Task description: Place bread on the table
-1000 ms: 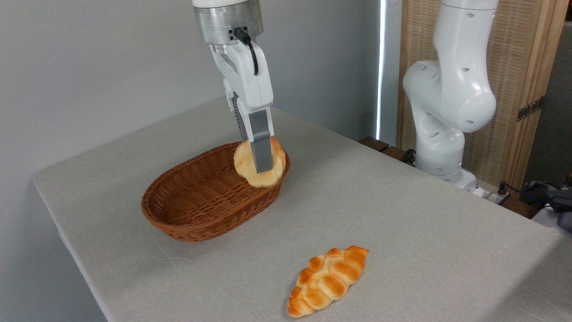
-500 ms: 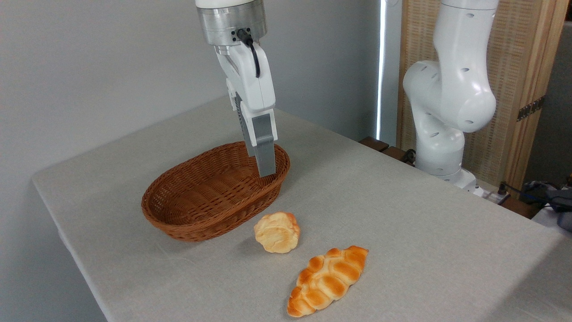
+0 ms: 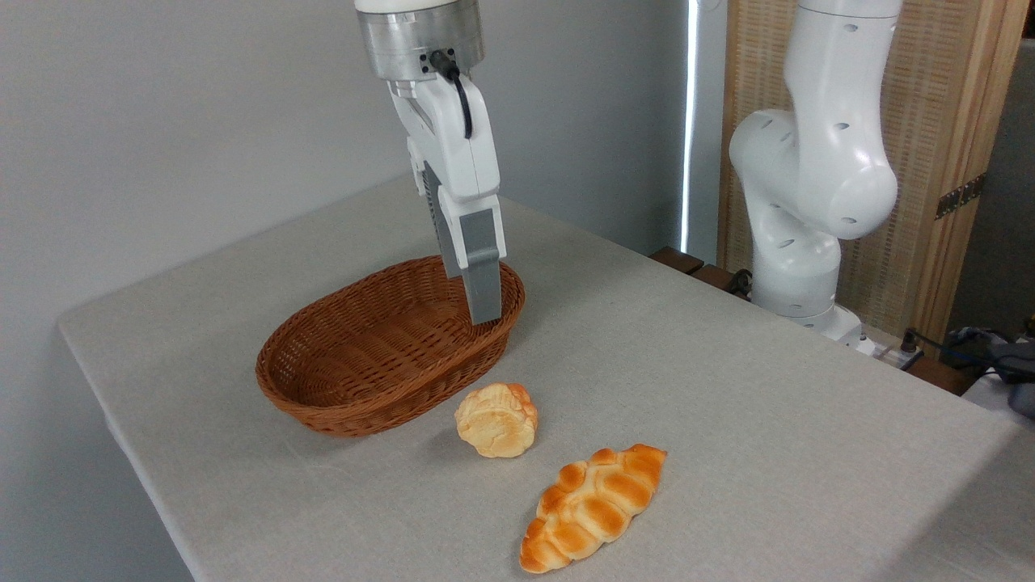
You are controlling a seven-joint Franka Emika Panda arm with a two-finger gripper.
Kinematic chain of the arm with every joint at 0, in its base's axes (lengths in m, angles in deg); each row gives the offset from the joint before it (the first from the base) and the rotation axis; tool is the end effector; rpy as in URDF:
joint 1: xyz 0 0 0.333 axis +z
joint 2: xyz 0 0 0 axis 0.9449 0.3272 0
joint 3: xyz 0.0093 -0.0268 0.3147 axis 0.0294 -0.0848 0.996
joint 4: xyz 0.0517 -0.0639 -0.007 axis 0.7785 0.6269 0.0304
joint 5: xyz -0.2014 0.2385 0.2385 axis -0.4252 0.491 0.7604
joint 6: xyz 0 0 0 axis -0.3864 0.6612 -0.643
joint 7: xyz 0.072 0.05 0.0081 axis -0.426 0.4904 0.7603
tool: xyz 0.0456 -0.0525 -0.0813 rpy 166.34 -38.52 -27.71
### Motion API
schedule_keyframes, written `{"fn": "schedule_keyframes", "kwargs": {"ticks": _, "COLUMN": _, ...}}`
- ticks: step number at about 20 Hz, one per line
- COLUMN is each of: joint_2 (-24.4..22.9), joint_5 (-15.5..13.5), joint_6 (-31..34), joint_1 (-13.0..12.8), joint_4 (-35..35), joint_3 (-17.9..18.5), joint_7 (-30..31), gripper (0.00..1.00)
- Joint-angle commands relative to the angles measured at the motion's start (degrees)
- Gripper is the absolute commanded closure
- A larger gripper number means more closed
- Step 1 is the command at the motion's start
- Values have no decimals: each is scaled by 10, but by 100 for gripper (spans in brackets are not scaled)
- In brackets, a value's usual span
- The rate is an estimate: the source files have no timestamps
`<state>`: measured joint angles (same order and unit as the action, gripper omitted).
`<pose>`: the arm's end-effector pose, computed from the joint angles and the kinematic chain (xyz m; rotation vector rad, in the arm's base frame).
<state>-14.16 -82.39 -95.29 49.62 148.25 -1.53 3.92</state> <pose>0.5138 -0.0116 0.6048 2.6518 -1.6821 0.0317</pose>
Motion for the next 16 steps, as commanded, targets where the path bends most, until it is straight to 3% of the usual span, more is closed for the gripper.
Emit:
{"fn": "schedule_keyframes", "kwargs": {"ticks": 1, "joint_2": 0, "joint_5": -40, "joint_6": 12, "joint_1": -4, "joint_4": -26, "joint_3": 0, "joint_7": 87, "gripper": 0}}
{"fn": "schedule_keyframes", "kwargs": {"ticks": 4, "joint_2": 4, "joint_5": -45, "joint_6": 11, "joint_1": -5, "joint_4": -26, "joint_3": -16, "joint_7": 184, "gripper": 0}}
{"fn": "schedule_keyframes", "kwargs": {"ticks": 7, "joint_2": 19, "joint_5": -38, "joint_6": 12, "joint_1": -5, "joint_4": -28, "joint_3": -39, "joint_7": 220, "gripper": 0}}
{"fn": "schedule_keyframes", "kwargs": {"ticks": 9, "joint_2": 51, "joint_5": -38, "joint_6": 14, "joint_1": -4, "joint_4": -69, "joint_3": -39, "joint_7": 256, "gripper": 0}}
{"fn": "schedule_keyframes", "kwargs": {"ticks": 14, "joint_2": 71, "joint_5": -37, "joint_6": 16, "joint_1": 59, "joint_4": -95, "joint_3": -67, "joint_7": 269, "gripper": 0}}
{"fn": "schedule_keyframes", "kwargs": {"ticks": 16, "joint_2": 72, "joint_5": -36, "joint_6": 16, "joint_1": 65, "joint_4": -95, "joint_3": -77, "joint_7": 267, "gripper": 0}}
